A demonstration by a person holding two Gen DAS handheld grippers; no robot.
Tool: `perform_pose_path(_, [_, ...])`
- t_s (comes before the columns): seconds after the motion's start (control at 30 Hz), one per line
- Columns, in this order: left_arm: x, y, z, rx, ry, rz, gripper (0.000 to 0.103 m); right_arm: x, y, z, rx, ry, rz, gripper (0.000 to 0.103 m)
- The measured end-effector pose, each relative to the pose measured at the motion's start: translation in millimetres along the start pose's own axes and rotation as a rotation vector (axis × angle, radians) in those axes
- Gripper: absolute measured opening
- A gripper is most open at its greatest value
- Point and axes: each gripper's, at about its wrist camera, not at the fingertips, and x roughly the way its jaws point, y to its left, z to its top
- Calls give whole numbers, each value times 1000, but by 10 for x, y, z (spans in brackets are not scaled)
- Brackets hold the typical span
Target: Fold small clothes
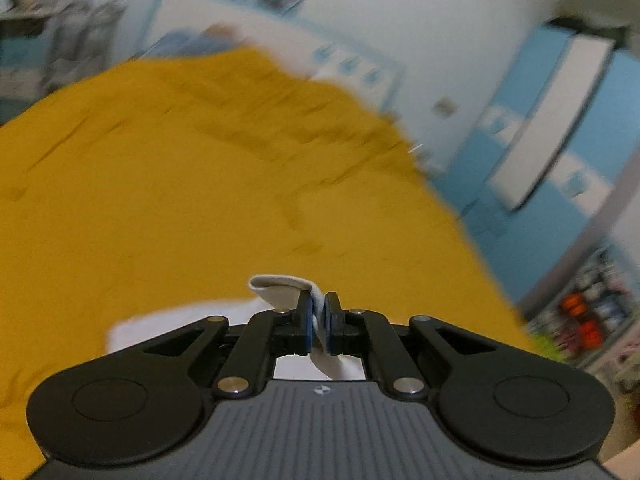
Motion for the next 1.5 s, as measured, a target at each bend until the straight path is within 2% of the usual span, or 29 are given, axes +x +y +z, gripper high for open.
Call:
perform_pose_path(0.1, [345, 442, -370, -46, 119, 135, 5, -49, -116, -86, 0, 24, 29, 12])
perform_pose_path(0.23, [640, 902, -789, -150, 217, 218, 5, -63, -62, -194, -21, 65, 39, 12])
perform_pose_path(0.37, [709, 1048, -950, -173, 212, 228, 5, -121, -9, -223, -74, 87, 42, 15])
perform_pose_path(0.47, [745, 1012, -957, -119, 206, 248, 5, -191, -61, -237, -88, 115, 46, 16])
perform_pose_path(0.53, [732, 939, -975, -71, 203, 255, 6, -288, -79, -213, -77, 136, 73, 24])
perform_pose_path(0.6, [777, 946, -963, -59, 201, 251, 8, -436, -80, -183, -67, 126, 111, 25])
perform_pose_path(0.67, [692, 1019, -979, -75, 193, 237, 13, -554, -56, -120, -71, 93, 123, 25])
perform_pose_path(0.7, [661, 1035, -973, -85, 186, 233, 16, -581, -43, -92, -73, 77, 123, 25])
perform_pose_path(0.8, [541, 1007, -942, -72, 152, 240, 17, -503, 3, -17, -83, 60, 85, 26])
perform_pose_path(0.9, [421, 940, -912, -37, 121, 234, 17, -384, 52, 18, -81, 61, 79, 25])
perform_pose_path(1.0, [418, 870, -900, -9, 116, 198, 17, -277, 156, 28, -109, 63, 80, 20])
perform_pose_path(1.13, [677, 787, -1036, 79, 219, 299, 18, -35, 198, -36, -123, 112, 51, 13])
perform_pose_path(1.17, [723, 793, -1104, 97, 233, 314, 23, 44, 176, -68, -121, 134, 39, 7])
perform_pose_path(1.3, [817, 854, -1254, 120, 227, 328, 25, 172, 114, -133, -123, 164, 44, 6])
perform_pose_path(1.4, [775, 829, -1211, 91, 222, 342, 25, 192, 145, -137, -140, 174, 32, 6])
perform_pose_path(1.5, [617, 725, -1166, 111, 215, 352, 26, 141, 172, -102, -142, 176, 21, 6])
